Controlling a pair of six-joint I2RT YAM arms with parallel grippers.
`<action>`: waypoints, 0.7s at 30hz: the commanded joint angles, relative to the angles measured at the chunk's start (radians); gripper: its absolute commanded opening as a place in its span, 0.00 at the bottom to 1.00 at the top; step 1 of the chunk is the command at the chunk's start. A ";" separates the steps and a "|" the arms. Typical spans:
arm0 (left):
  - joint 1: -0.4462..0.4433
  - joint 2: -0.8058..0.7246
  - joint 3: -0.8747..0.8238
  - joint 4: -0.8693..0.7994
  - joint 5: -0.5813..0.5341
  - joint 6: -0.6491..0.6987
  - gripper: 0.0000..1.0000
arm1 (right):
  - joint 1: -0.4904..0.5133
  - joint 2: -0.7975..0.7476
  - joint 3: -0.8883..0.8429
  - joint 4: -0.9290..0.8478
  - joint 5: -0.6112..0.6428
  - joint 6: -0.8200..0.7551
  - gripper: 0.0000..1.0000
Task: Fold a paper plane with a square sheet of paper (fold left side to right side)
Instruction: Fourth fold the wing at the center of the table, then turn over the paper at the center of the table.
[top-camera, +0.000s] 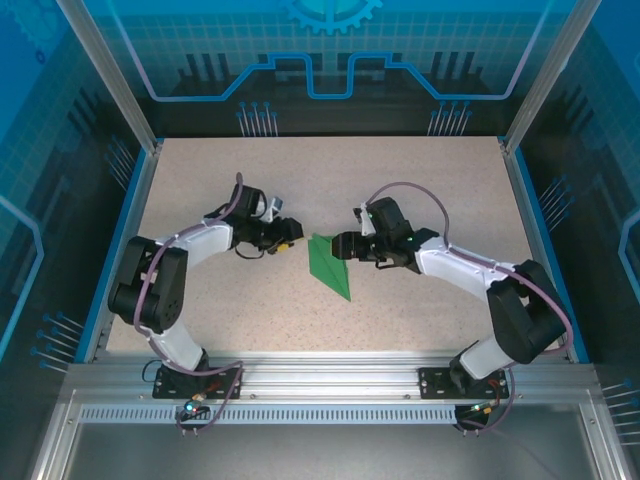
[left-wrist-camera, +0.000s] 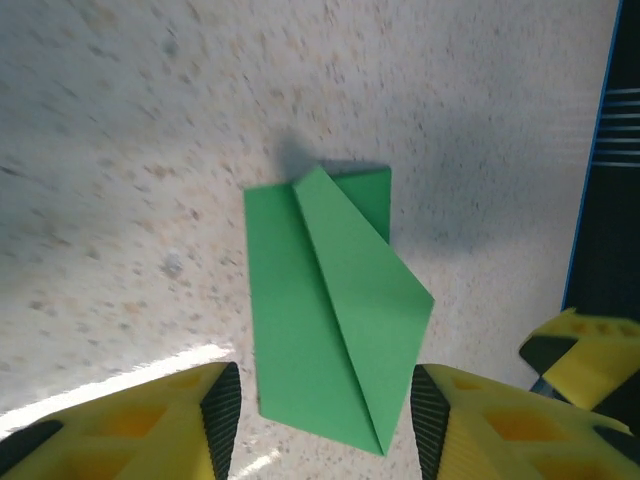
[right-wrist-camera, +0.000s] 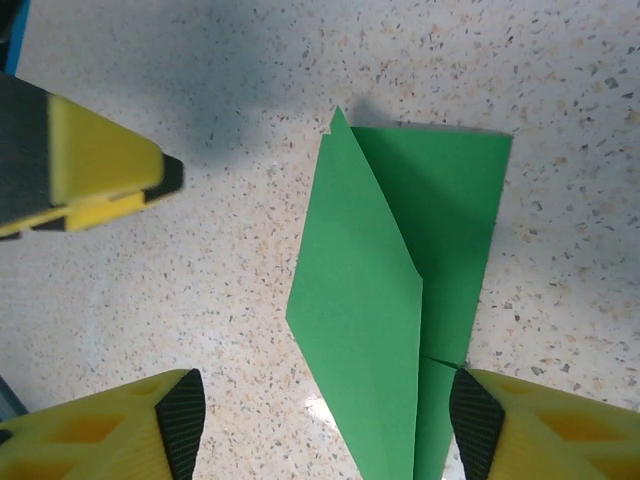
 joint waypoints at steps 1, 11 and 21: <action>-0.025 0.044 -0.006 0.077 0.054 -0.051 0.51 | -0.010 -0.043 -0.060 0.082 0.014 0.034 0.70; -0.089 0.180 0.055 0.116 0.080 -0.090 0.43 | -0.052 -0.159 -0.190 0.179 0.014 0.123 0.77; -0.116 0.246 0.094 0.115 0.085 -0.100 0.38 | -0.101 -0.282 -0.261 0.137 0.043 0.135 0.80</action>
